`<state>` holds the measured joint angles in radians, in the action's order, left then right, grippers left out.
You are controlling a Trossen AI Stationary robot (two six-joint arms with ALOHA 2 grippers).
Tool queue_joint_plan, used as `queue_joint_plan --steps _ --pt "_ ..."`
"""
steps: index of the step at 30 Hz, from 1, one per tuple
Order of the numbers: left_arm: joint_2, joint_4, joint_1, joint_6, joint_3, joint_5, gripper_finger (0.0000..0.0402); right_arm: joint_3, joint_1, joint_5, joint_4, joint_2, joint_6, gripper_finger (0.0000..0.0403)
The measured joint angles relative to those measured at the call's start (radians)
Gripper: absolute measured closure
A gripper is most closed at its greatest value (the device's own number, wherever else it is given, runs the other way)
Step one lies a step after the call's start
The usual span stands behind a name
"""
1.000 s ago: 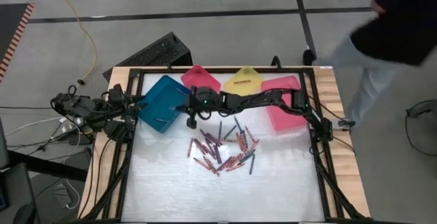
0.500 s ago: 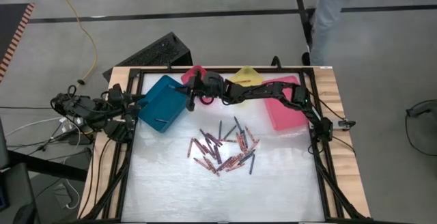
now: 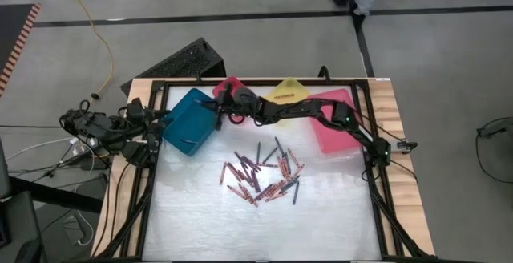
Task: Sort crayons
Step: Put the blue crayon into the blue bin
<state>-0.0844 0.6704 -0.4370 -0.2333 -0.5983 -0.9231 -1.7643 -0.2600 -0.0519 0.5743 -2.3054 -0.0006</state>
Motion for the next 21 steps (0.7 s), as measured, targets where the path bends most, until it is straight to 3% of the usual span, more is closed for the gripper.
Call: queue_joint_plan --steps 11,21 --pt "0.001 0.016 0.000 -0.062 0.000 0.013 0.0256 -0.207 -0.004 -0.001 -0.050 -0.163 -0.004 0.0400" --pt "0.000 0.019 0.000 -0.069 0.000 0.020 0.0256 -0.432 -0.011 0.000 -0.350 -0.268 -0.034 0.0355"
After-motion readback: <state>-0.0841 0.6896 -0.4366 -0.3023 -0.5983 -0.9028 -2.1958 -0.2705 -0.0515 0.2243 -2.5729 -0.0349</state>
